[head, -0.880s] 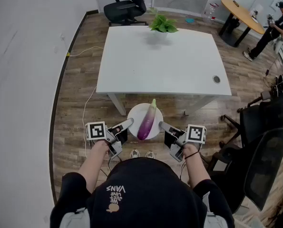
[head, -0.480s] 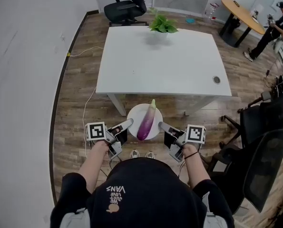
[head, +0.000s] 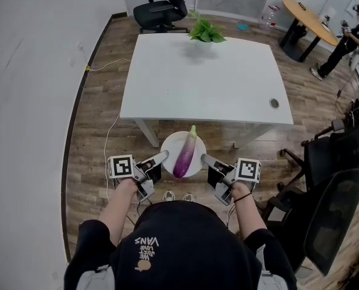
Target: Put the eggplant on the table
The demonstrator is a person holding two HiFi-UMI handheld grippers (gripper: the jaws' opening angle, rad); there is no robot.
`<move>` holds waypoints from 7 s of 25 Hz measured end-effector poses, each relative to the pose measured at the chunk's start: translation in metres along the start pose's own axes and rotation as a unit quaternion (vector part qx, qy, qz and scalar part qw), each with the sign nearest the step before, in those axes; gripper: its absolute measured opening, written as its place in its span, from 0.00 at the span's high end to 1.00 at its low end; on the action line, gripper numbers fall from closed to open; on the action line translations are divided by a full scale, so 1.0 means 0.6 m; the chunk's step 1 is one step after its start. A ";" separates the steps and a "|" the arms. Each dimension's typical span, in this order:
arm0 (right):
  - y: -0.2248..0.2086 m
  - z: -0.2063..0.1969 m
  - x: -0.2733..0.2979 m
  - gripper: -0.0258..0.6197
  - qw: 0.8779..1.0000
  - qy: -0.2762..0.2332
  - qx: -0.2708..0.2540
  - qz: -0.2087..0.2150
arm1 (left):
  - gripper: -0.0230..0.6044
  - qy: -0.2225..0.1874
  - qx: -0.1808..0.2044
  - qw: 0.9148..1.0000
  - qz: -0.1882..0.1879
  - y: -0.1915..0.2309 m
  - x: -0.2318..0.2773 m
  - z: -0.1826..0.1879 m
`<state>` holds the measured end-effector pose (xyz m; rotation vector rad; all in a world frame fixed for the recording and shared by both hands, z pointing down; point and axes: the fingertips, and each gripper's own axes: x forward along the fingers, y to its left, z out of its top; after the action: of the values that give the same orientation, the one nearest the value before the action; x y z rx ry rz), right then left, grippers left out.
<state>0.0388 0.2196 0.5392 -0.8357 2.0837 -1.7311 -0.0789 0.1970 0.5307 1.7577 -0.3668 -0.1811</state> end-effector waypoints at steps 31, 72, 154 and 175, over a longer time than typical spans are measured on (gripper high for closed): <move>-0.023 0.155 0.112 0.92 1.000 -0.015 0.005 -0.007 | 0.93 0.014 0.010 1.000 0.003 0.037 0.074 0.182; -0.117 0.518 0.322 0.92 0.996 0.089 -0.011 -0.013 | 0.93 -0.049 0.029 0.998 0.041 0.150 0.269 0.509; -0.305 0.570 0.430 0.92 0.965 0.132 0.001 -0.228 | 0.92 0.136 -0.033 0.966 0.217 0.349 0.284 0.605; -0.280 0.589 0.428 0.78 0.955 0.131 -0.089 -0.249 | 0.92 0.120 -0.008 0.971 0.208 0.336 0.281 0.615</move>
<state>0.0805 -0.2318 0.6555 -1.3469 2.3779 -2.0107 -0.0681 -0.2373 0.6590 1.6257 -0.5450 0.3253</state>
